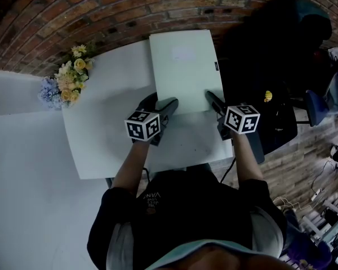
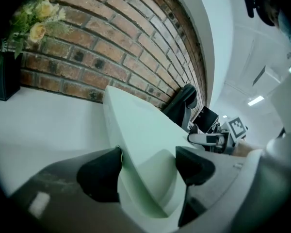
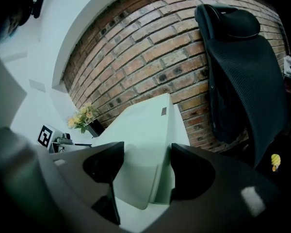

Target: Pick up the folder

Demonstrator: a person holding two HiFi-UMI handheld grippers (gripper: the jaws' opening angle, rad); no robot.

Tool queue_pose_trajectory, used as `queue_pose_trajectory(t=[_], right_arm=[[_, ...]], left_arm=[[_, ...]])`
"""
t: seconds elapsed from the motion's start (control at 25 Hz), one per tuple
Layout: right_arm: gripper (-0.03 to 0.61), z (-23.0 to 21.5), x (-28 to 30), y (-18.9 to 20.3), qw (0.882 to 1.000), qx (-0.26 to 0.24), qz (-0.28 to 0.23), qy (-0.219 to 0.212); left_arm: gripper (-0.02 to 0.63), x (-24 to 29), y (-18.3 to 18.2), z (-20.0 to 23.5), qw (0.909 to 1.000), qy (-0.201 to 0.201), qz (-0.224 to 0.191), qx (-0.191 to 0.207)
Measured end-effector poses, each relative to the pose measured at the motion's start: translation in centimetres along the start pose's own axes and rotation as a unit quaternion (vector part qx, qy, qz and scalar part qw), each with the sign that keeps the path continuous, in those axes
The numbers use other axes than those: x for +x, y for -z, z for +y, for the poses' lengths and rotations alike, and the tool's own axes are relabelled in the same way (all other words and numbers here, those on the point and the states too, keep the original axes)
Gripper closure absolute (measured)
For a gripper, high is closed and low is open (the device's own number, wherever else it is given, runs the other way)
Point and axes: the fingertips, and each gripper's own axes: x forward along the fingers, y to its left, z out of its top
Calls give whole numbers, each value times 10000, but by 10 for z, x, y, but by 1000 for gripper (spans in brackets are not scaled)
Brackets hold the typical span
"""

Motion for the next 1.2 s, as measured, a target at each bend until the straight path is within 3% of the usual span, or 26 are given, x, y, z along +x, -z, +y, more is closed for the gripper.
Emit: queue_pose_trajectory(t=[1.2], right_arm=[[288,81,-63,-53,9851,-1139,-1288,71]], left_arm=[[258,-76,-58,-41,9882,142,-999,1153]])
